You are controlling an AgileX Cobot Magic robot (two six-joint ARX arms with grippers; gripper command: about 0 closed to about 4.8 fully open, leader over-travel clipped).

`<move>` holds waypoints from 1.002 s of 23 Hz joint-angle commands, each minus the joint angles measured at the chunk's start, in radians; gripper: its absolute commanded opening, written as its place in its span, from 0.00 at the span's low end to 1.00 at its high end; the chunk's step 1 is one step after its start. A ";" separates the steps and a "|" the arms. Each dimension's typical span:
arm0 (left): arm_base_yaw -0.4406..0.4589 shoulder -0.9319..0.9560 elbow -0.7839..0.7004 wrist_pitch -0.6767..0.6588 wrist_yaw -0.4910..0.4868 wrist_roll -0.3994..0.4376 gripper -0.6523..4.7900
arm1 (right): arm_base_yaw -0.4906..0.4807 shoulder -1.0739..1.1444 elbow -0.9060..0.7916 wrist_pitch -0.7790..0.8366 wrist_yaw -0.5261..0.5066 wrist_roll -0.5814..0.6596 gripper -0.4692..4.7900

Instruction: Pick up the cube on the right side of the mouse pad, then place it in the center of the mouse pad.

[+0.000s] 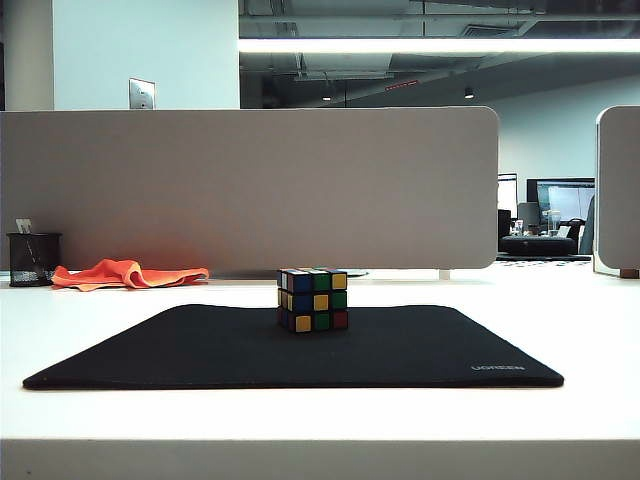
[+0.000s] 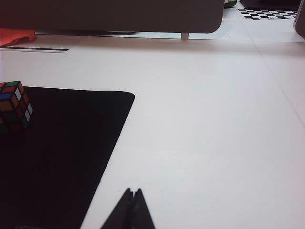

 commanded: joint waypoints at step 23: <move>-0.192 -0.071 0.004 -0.029 -0.112 0.017 0.11 | 0.002 0.002 -0.006 0.013 0.003 -0.003 0.08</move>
